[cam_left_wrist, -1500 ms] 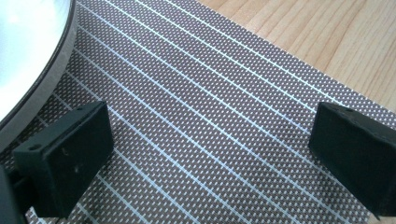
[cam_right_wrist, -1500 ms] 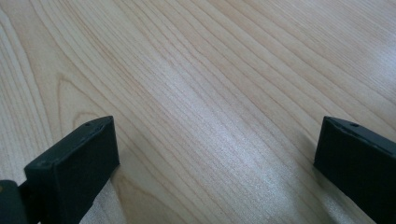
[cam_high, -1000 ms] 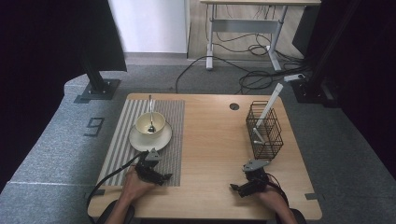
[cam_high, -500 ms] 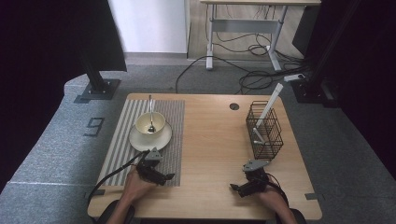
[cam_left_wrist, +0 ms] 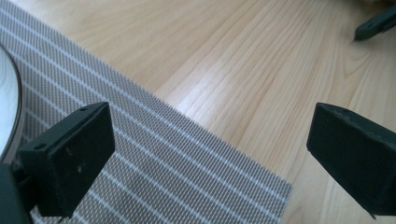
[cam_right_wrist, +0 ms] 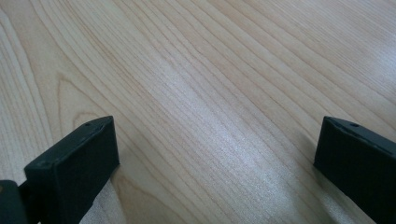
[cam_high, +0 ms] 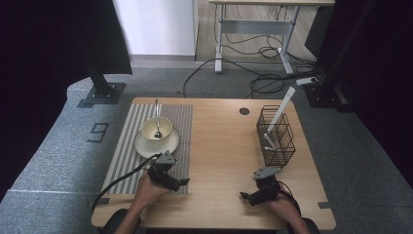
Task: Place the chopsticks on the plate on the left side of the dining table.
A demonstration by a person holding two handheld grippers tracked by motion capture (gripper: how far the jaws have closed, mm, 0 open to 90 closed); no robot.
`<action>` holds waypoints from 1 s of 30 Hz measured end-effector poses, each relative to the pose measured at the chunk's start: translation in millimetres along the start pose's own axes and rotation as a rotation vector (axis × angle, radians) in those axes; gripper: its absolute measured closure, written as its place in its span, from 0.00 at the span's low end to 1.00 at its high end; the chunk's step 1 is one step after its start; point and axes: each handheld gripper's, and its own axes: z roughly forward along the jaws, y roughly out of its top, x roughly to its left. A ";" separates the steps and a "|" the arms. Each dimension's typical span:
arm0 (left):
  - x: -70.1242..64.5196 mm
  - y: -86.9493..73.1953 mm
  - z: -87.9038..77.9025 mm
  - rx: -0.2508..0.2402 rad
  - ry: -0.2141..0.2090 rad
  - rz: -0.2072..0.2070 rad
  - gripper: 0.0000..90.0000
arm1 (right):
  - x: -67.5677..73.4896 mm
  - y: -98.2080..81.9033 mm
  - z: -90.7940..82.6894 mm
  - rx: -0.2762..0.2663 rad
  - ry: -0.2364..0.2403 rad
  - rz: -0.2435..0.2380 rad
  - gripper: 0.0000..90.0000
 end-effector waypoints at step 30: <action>3.1 85.2 -5.8 -0.062 -0.076 0.009 0.01 | -0.2 0.0 0.1 -0.002 0.000 -0.003 0.00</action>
